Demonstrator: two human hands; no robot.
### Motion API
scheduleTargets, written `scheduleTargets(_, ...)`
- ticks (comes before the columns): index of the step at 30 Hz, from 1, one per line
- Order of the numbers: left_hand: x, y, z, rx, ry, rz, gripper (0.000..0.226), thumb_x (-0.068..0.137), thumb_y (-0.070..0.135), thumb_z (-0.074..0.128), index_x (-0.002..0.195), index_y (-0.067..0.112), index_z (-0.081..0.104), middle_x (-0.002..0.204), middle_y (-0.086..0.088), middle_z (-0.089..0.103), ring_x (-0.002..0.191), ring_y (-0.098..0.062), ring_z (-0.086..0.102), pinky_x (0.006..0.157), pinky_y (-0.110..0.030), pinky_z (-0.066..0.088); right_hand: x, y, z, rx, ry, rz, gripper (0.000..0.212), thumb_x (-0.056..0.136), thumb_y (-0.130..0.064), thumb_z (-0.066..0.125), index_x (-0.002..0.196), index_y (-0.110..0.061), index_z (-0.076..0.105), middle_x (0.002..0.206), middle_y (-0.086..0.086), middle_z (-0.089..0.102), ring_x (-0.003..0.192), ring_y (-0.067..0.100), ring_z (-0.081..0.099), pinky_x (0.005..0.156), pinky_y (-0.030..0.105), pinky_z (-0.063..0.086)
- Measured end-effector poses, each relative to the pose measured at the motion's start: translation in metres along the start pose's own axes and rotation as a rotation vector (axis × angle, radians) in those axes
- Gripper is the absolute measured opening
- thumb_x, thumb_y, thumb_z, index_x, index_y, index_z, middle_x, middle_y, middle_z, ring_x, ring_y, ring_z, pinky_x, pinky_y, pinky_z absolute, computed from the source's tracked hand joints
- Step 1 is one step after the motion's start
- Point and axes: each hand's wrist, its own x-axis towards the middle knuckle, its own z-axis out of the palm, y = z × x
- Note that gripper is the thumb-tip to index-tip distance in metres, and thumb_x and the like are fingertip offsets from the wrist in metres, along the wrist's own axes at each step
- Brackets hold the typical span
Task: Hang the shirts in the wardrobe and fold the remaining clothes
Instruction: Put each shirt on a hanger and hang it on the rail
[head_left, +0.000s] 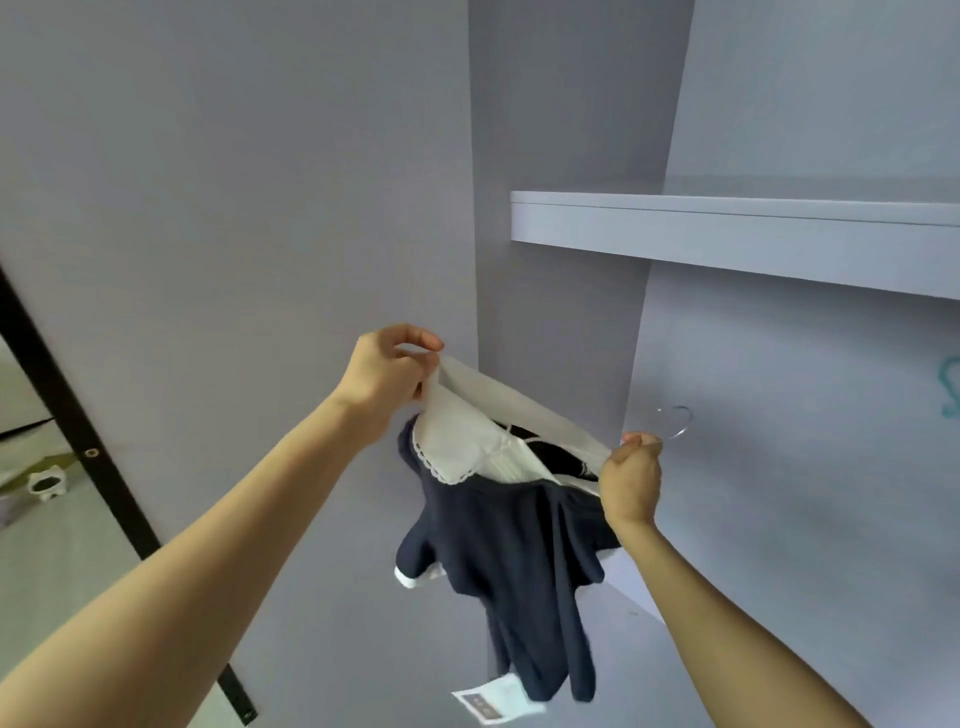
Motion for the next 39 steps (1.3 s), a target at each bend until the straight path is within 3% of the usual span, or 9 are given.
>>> scheduleTargets(6,0.010,-0.012,0.004,0.549,-0.053,0.152,0.019,0.089,0.000,0.050,0.088,0.013,0.064,0.072,0.001,0.056,0.063,-0.012,0.049,0.051,-0.009,0.036,-0.014,0.003,-0.004,-0.415,0.018,-0.399,0.018,0.095,-0.006,0.041,0.101,0.001,0.056,0.076,0.019,0.068,0.074,0.037,0.065,0.058,0.032,0.037)
scheduleTargets(10,0.009,-0.036,0.010,0.672,-0.077,0.104,0.021,0.091,0.004,0.050,0.102,0.010,0.066,0.084,-0.003,0.058,0.078,-0.015,0.050,0.060,-0.007,0.031,-0.001,-0.024,-0.019,-0.485,-0.414,-0.492,0.025,0.100,-0.025,0.031,0.089,-0.009,0.046,0.078,0.018,0.064,0.076,0.036,0.060,0.058,0.036,0.035)
scheduleTargets(13,0.003,-0.056,0.014,0.734,-0.114,0.093,0.024,0.092,0.004,0.048,0.105,0.009,0.067,0.100,-0.007,0.065,0.086,-0.015,0.052,0.065,-0.008,0.031,0.002,-0.034,-0.033,-0.474,-0.730,-0.502,0.017,0.098,-0.018,0.032,0.097,-0.010,0.048,0.083,0.017,0.063,0.078,0.034,0.058,0.070,0.043,0.046)
scheduleTargets(19,-0.014,-0.059,0.046,0.642,-0.173,0.217,0.020,0.088,0.003,0.054,0.096,0.007,0.072,0.093,-0.008,0.070,0.084,-0.019,0.057,0.066,-0.010,0.032,-0.017,-0.032,-0.028,-0.598,-0.851,-0.564,0.022,0.095,-0.009,0.037,0.103,-0.007,0.058,0.100,0.011,0.067,0.089,0.023,0.057,0.076,0.030,0.042)
scheduleTargets(25,-0.010,-0.072,0.046,0.580,-0.239,0.189,0.033,0.090,0.025,0.059,0.123,0.019,0.058,0.118,-0.005,0.059,0.106,-0.020,0.057,0.083,-0.014,0.036,0.004,-0.016,-0.050,-0.407,-0.536,-0.416,0.019,0.090,-0.002,0.040,0.087,-0.012,0.056,0.080,-0.006,0.055,0.081,0.025,0.052,0.074,0.030,0.037)
scheduleTargets(28,-0.013,-0.106,0.032,0.646,-0.318,0.037,0.064,0.084,0.039,0.065,0.140,0.027,0.036,0.137,-0.004,0.041,0.129,-0.024,0.039,0.107,-0.038,0.033,0.013,-0.011,-0.065,-0.297,-0.364,-0.338,0.020,0.090,-0.002,0.039,0.080,-0.016,0.050,0.069,-0.012,0.050,0.073,0.020,0.049,0.067,0.026,0.031)
scheduleTargets(30,-0.016,-0.128,0.031,0.582,-0.347,-0.088,0.074,0.082,0.033,0.070,0.143,0.025,0.029,0.135,-0.005,0.045,0.128,-0.026,0.040,0.107,-0.038,0.033,0.017,-0.009,-0.073,-0.245,-0.286,-0.351,0.020,0.090,0.000,0.039,0.079,-0.014,0.049,0.069,-0.010,0.051,0.072,0.021,0.050,0.068,0.028,0.035)
scheduleTargets(35,-0.005,-0.142,0.043,0.619,-0.020,0.025,0.011,0.089,0.015,0.057,0.096,0.009,0.064,0.093,-0.013,0.068,0.092,-0.038,0.058,0.070,-0.031,0.040,0.024,0.004,-0.095,-0.288,-0.179,-0.357,0.021,0.083,0.011,0.041,0.076,-0.008,0.045,0.081,0.002,0.053,0.074,0.025,0.047,0.064,0.024,0.030)
scheduleTargets(39,0.011,-0.136,0.048,0.751,-0.163,0.018,0.039,0.089,0.015,0.056,0.126,0.026,0.053,0.121,-0.002,0.060,0.111,-0.030,0.054,0.090,-0.039,0.044,0.029,0.016,-0.113,-0.310,-0.092,-0.272,0.025,0.083,0.012,0.038,0.075,-0.012,0.043,0.084,0.002,0.055,0.078,0.025,0.049,0.069,0.027,0.033)
